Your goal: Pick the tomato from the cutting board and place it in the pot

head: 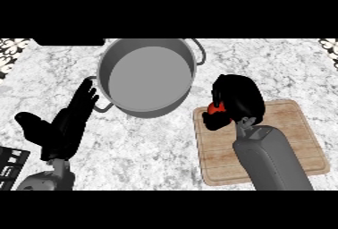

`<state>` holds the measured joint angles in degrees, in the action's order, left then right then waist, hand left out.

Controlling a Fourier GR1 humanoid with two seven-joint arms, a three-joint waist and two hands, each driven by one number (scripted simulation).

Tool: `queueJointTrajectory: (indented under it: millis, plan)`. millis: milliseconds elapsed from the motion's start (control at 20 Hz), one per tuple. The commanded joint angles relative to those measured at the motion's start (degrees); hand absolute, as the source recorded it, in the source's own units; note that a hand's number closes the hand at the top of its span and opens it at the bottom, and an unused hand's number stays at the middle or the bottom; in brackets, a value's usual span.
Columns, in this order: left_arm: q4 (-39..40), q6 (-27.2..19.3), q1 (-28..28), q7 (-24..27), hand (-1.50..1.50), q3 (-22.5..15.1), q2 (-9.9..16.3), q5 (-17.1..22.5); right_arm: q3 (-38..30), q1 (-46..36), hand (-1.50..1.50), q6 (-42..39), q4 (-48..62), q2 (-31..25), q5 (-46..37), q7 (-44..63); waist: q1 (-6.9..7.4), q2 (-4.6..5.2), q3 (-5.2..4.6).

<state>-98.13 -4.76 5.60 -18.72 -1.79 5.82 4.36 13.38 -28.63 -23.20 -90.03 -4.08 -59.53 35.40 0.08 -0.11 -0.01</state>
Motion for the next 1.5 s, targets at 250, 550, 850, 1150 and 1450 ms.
queueJointTrajectory:
  millis: [250,550,850,1150,1450]
  plan:
    - [0.6,-1.1,3.0,-2.1,0.0,1.1,-0.1,-0.5,-4.7,-9.1,1.5,-5.8,-16.6,0.3,3.6,2.8,-0.37,-0.14,0.0]
    - [2.0,2.4,2.0,-0.6,0.0,2.1,1.4,1.8,-6.9,-23.6,1.5,-6.7,-15.9,3.1,6.0,2.8,0.5,-0.01,-0.04]
    - [-0.7,-1.6,3.1,-3.6,0.0,-1.0,-1.5,-2.1,-9.4,-32.5,1.5,-3.4,-7.3,4.0,9.0,4.1,0.45,0.06,-0.01]
    - [-1.7,-0.6,4.4,-6.4,0.0,-0.6,-0.7,-1.2,-6.3,-40.5,1.5,8.0,10.3,4.1,11.4,7.3,1.3,0.23,-0.03]
    - [-0.9,-0.1,1.7,-2.3,0.0,-0.6,-1.1,-1.8,-7.5,-43.8,1.5,14.6,25.3,4.1,11.3,1.9,1.22,0.35,-0.04]
